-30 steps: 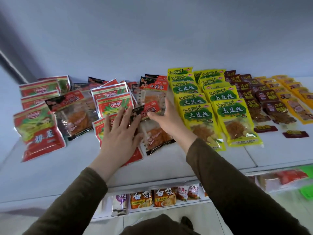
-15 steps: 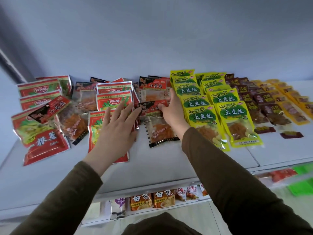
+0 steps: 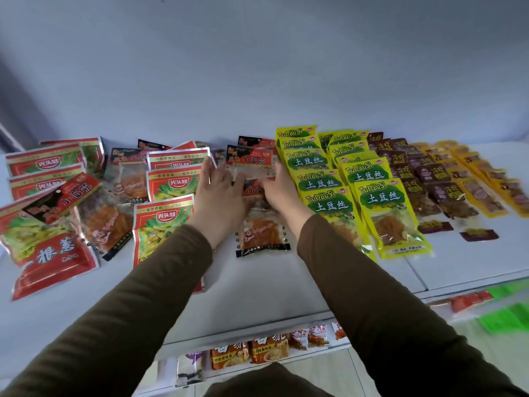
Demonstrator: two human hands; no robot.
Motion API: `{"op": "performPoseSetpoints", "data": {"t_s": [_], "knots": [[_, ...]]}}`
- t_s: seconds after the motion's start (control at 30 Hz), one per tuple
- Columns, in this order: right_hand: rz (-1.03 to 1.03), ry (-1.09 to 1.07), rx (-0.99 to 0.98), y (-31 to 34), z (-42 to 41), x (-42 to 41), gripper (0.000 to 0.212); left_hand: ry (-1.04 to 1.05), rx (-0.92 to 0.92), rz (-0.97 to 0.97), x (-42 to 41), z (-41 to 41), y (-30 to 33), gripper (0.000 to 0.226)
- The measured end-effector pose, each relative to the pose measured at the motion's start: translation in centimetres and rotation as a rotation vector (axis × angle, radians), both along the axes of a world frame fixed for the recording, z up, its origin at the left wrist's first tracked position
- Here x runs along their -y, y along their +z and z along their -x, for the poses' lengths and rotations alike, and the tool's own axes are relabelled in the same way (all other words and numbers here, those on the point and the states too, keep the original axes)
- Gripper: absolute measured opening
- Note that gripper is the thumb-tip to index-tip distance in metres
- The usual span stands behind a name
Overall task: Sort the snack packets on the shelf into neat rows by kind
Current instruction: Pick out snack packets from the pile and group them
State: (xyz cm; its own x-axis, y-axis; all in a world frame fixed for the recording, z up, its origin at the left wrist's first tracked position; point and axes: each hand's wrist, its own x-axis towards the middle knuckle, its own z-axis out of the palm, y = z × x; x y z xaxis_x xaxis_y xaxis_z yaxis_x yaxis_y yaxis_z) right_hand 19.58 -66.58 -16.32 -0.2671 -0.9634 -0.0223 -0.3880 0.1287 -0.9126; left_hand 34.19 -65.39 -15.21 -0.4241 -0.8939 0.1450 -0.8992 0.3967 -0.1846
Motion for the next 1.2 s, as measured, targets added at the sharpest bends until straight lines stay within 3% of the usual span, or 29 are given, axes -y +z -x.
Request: {"op": "performPoseSetpoints", "data": {"t_s": [0.13,0.27,0.5,0.73,0.8,0.93,1.0,1.1,1.2], "knots": [[-0.106,-0.029,0.252,0.4,0.9,0.7,0.04,-0.031,-0.057,-0.041,-1.5,0.5,0.3,0.06],[-0.229,-0.023,0.354,0.9,1.1,1.4,0.056,-0.07,-0.182,-0.088,-2.5,0.6,0.2,0.055],[-0.242,-0.014,0.518,2.0,1.5,2.6,0.036,-0.099,-0.291,-0.15,-2.9,0.7,-1.4,0.058],[-0.259,0.087,0.392,3.7,2.1,4.5,0.071,-0.124,-0.282,-0.107,-3.5,0.6,-2.3,0.068],[-0.214,0.098,0.329,4.2,2.5,5.3,0.065,-0.148,-0.286,-0.113,-3.5,0.5,-2.5,0.068],[-0.106,0.182,0.094,4.6,2.7,6.9,0.03,-0.193,-0.289,-0.153,-3.3,0.3,-2.5,0.067],[-0.083,0.195,-0.038,4.6,2.7,7.6,0.029,-0.194,-0.329,-0.19,-3.3,0.2,-2.2,0.068],[-0.08,0.184,-0.08,4.5,3.4,8.4,0.032,-0.176,-0.581,-0.278,-3.3,0.3,-0.9,0.076],[-0.078,0.195,-0.042,4.5,4.4,8.6,0.029,-0.009,-1.113,-0.473,-2.0,1.0,1.2,0.076]]}}
